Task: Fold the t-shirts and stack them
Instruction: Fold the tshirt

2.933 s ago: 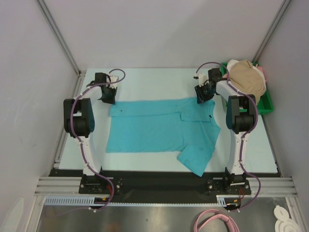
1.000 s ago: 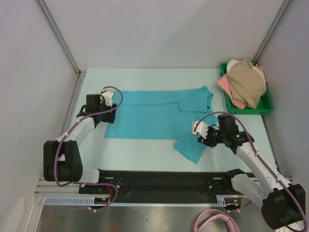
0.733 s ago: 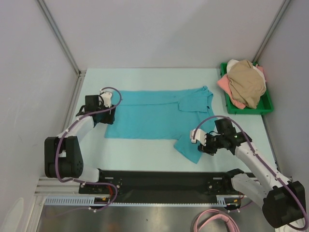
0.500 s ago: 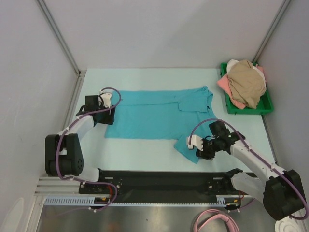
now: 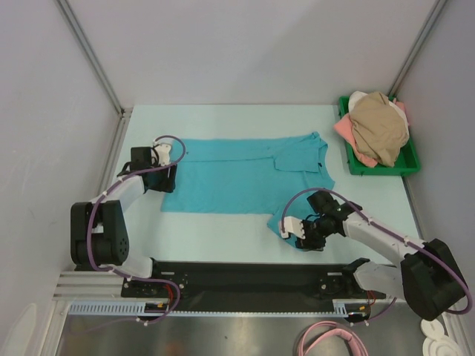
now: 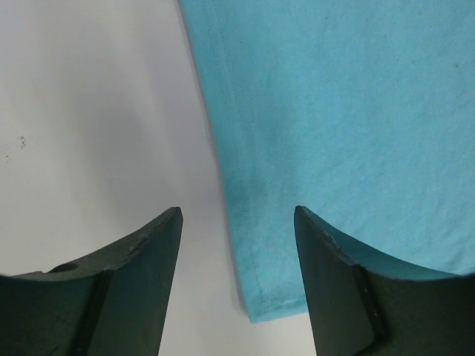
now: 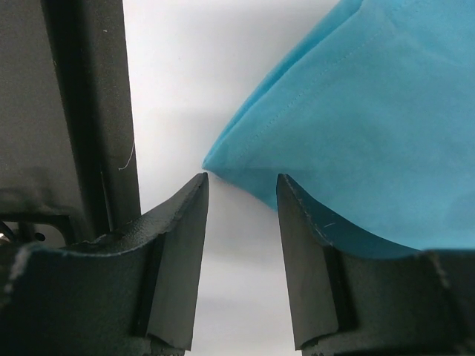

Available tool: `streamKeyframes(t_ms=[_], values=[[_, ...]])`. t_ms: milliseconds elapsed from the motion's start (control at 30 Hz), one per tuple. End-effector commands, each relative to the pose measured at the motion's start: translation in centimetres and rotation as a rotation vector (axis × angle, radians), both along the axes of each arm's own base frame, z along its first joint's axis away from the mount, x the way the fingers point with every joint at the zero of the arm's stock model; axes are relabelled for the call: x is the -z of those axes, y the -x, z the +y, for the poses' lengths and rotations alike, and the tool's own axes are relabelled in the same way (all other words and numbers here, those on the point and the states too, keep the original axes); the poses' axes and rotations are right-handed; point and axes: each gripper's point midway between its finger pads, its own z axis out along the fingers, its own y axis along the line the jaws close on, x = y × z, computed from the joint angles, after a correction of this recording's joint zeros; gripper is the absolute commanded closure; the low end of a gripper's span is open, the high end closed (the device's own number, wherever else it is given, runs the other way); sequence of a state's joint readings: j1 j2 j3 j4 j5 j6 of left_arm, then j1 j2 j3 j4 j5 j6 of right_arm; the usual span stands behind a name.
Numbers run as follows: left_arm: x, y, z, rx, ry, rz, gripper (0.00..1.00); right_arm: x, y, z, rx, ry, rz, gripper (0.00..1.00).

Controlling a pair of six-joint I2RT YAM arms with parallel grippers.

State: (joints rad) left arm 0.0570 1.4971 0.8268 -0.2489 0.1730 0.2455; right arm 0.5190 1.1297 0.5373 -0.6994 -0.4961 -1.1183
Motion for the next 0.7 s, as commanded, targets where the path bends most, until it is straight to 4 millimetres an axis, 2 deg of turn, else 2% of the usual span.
streamKeyframes(t_ms=[0, 500, 533, 667], values=[[-1.4, -1.4, 0.1, 0.013, 0.015, -0.048, 0.32, 0.6, -0.1, 0.1, -0.014, 0.023, 0.000, 0.53], [-1.0, -1.0, 0.8, -0.005, 0.016, -0.030, 0.32, 1.4, 0.8, 0.2, -0.052, 0.061, 0.030, 0.52], [-1.1, -1.0, 0.8, -0.004, 0.017, -0.030, 0.32, 1.5, 0.7, 0.2, -0.050, 0.068, 0.027, 0.53], [-0.7, -0.4, 0.9, -0.012, 0.029, -0.006, 0.32, 1.7, 0.8, 0.0, -0.049, 0.085, 0.039, 0.72]])
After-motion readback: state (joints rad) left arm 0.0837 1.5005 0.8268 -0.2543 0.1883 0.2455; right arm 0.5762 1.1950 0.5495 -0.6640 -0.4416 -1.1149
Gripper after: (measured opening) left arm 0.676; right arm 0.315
